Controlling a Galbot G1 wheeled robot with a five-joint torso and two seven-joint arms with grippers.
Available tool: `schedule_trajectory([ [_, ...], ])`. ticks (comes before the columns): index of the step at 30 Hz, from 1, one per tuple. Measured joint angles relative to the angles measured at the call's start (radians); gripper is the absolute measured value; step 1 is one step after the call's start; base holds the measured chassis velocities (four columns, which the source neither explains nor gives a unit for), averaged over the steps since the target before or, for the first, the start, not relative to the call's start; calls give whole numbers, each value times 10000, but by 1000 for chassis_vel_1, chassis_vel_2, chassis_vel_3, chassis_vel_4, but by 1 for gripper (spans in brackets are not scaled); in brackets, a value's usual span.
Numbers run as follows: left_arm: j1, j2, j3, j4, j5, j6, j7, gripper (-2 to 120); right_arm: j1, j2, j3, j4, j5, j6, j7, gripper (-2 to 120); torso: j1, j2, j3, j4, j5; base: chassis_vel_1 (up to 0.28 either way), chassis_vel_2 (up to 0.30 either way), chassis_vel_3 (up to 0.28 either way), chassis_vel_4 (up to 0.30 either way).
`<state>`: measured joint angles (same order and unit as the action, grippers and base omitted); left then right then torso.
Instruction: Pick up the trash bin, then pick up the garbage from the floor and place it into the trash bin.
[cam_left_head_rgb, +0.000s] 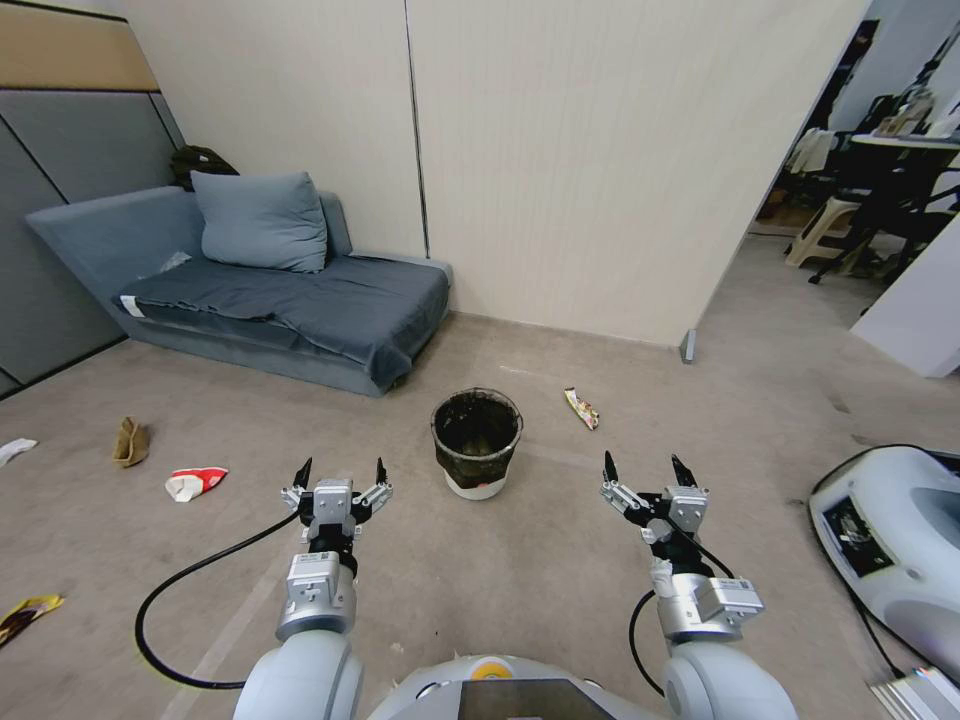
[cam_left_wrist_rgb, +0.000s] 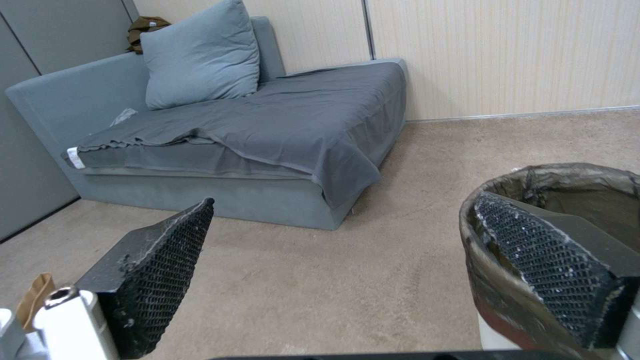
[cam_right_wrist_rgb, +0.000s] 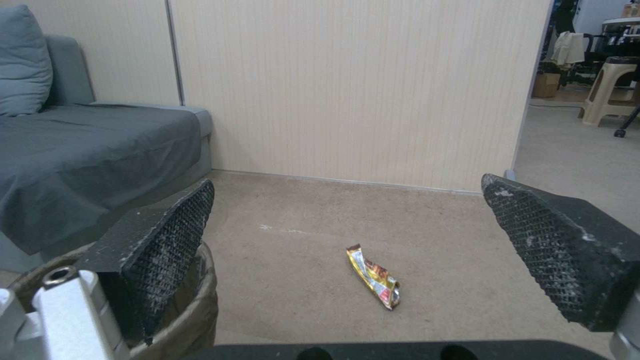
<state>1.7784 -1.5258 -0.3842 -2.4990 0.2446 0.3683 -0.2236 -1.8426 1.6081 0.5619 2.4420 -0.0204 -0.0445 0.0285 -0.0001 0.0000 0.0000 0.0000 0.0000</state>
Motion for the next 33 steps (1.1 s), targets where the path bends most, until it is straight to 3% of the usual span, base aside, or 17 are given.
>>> schedule_trajectory([
  [28,236,38,269,-11,192,-112,15,100,-6,0,-11,-119,-58,132,-58,100,0,0,0,0,-1,-101,109,101,-108],
  [33,242,22,354,-10,247,-135,19,100,17,0,21,-273,-110,700,-340,100,1,-1,1,-1,-1,-107,95,117,-117],
])
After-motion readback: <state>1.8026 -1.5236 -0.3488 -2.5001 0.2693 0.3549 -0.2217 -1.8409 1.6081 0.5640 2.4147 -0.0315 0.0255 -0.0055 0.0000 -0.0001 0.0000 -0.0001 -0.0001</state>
